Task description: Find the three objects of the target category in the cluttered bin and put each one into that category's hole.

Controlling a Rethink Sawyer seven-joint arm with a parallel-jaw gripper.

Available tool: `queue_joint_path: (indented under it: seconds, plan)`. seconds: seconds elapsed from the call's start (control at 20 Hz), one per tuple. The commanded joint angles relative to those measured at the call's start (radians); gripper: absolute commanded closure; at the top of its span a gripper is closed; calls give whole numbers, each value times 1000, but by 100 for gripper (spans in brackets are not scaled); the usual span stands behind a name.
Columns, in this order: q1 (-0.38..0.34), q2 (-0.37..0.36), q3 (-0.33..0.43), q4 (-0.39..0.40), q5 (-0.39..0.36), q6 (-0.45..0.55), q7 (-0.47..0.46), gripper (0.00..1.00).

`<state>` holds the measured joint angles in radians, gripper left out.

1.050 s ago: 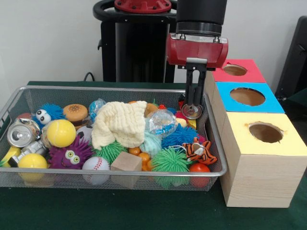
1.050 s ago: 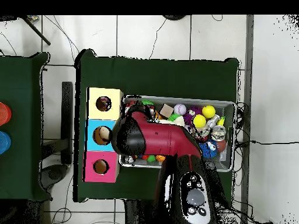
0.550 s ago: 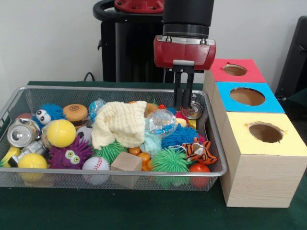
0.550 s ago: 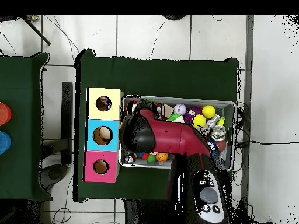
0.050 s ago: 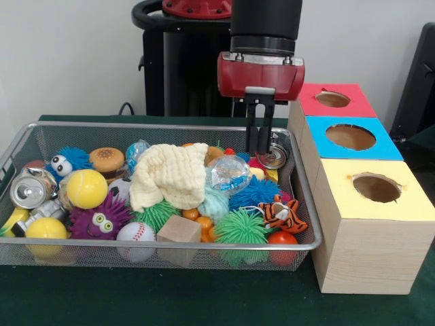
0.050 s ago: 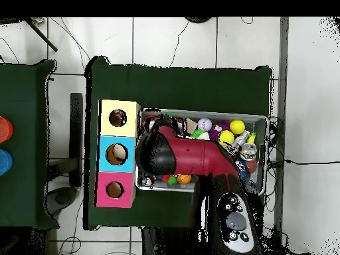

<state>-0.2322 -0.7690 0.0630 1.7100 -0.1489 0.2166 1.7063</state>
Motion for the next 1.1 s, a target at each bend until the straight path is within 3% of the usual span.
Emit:
queue_joint_path:
  seconds: [0.05, 1.1]
  plan:
    - [-12, 23, 93, 77, -60, 34, 32, 100]
    - [-47, -11, 108, 112, -39, 76, 40, 100]
